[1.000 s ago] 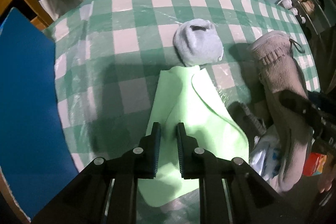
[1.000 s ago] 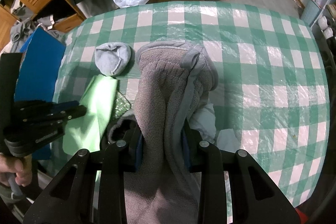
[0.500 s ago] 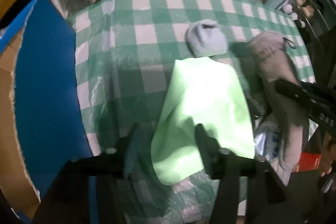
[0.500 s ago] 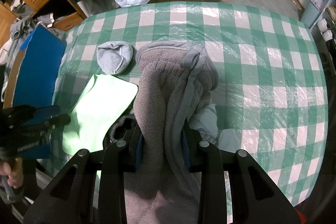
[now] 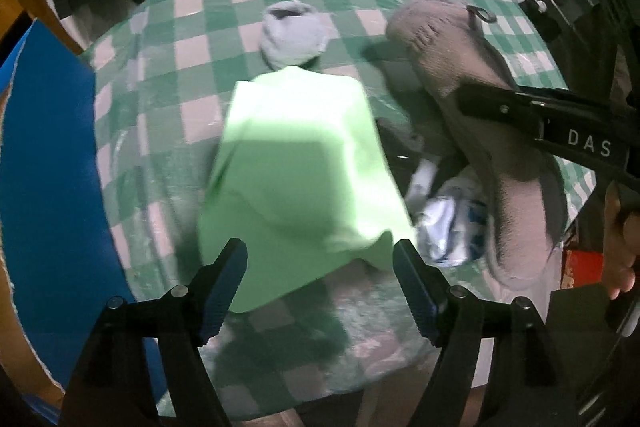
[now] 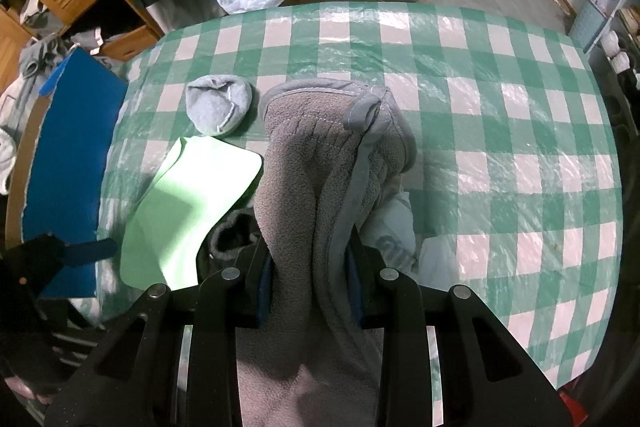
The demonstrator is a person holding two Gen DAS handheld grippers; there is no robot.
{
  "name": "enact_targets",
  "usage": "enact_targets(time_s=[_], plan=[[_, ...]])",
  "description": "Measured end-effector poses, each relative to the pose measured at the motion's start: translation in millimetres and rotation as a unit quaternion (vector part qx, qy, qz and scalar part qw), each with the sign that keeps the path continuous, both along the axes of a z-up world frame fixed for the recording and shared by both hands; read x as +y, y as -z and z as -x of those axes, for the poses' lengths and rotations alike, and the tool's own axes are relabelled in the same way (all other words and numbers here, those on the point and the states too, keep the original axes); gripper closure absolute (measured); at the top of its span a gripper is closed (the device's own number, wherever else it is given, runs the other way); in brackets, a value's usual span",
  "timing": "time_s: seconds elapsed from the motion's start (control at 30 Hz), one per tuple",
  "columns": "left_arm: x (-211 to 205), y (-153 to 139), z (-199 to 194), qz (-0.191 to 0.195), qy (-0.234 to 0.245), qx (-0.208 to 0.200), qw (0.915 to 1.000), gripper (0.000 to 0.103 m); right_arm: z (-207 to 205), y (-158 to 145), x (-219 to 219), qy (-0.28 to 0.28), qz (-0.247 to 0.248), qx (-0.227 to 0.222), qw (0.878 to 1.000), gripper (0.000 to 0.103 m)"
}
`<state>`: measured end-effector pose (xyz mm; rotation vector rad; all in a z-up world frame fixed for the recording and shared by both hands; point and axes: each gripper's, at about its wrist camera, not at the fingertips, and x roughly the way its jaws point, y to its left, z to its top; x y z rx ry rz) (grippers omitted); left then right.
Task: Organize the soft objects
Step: 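Lift the grey slipper with the right gripper while the left gripper approaches the green cloth, then close the left gripper on the light green cloth's edge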
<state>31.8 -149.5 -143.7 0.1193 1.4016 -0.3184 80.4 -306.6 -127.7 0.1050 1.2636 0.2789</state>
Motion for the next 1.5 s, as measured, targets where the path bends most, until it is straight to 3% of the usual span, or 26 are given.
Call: enact_targets(time_s=[0.5,0.57,0.63,0.7,0.97,1.1,1.37,1.47,1.5], plan=[[-36,21,-8,-0.016,0.015,0.005,0.9997,0.025,14,-20,-10,0.009,-0.012,-0.025,1.0,0.076],[-35,22,-11,-0.011,0.012,0.006,0.9998,0.041,14,-20,-9,0.008,-0.014,-0.025,1.0,0.076],[-31,24,-14,-0.015,0.012,0.01,0.9998,0.076,14,-20,-10,0.008,-0.017,-0.024,1.0,0.076],[-25,23,-17,-0.011,0.009,0.015,0.9998,0.092,14,-20,-10,0.007,-0.018,-0.023,1.0,0.076],[-1,7,-21,0.006,-0.001,0.004,1.0,0.097,14,-20,-7,0.005,-0.019,-0.025,0.999,0.076],[25,6,-41,0.007,-0.036,0.009,0.9993,0.098,15,-21,-5,0.002,-0.018,-0.025,1.0,0.076],[67,6,-63,-0.043,-0.077,-0.005,0.996,0.097,16,-22,-5,0.002,-0.02,-0.026,0.999,0.076],[71,11,-69,-0.052,-0.08,0.003,0.9955,0.091,17,-23,-4,0.0,-0.02,-0.026,0.999,0.076],[69,12,-69,-0.058,-0.076,0.002,0.9954,0.079,17,-23,-4,0.0,-0.02,-0.026,0.999,0.076]])
